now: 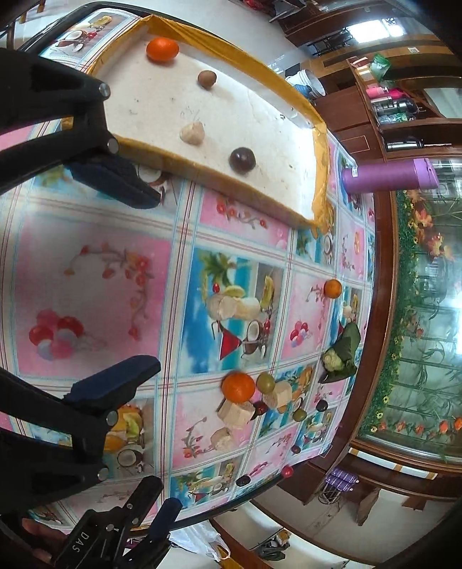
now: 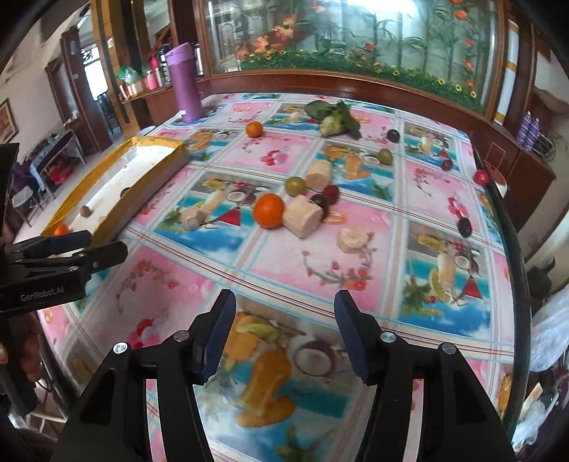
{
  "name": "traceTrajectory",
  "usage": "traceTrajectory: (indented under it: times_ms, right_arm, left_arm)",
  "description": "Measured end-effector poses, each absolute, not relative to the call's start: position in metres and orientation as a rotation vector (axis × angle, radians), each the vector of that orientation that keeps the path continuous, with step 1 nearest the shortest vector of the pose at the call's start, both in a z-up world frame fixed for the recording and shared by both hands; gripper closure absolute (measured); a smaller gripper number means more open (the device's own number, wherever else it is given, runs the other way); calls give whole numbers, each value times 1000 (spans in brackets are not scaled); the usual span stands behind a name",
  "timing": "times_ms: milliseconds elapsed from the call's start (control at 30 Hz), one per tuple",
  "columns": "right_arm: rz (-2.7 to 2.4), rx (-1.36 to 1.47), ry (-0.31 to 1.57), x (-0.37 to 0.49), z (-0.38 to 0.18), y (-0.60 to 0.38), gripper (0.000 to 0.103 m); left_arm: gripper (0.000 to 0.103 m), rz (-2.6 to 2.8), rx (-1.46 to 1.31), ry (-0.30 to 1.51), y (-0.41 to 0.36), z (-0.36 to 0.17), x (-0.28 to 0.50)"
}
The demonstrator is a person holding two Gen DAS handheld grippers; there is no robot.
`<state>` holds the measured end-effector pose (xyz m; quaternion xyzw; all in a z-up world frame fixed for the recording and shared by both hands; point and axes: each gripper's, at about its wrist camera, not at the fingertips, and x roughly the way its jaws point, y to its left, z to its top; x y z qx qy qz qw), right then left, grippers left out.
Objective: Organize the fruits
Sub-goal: 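Move both tools back over the remaining items on the table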
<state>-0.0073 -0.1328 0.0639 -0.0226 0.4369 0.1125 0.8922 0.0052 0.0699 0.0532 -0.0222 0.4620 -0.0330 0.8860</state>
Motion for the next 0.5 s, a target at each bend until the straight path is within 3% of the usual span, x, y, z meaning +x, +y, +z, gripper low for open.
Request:
traceTrajectory:
  times_ms: [500]
  right_arm:
    - [94,51,903,7,59,-240,46]
  left_arm:
    - [14,-104,31,981,9,49,13]
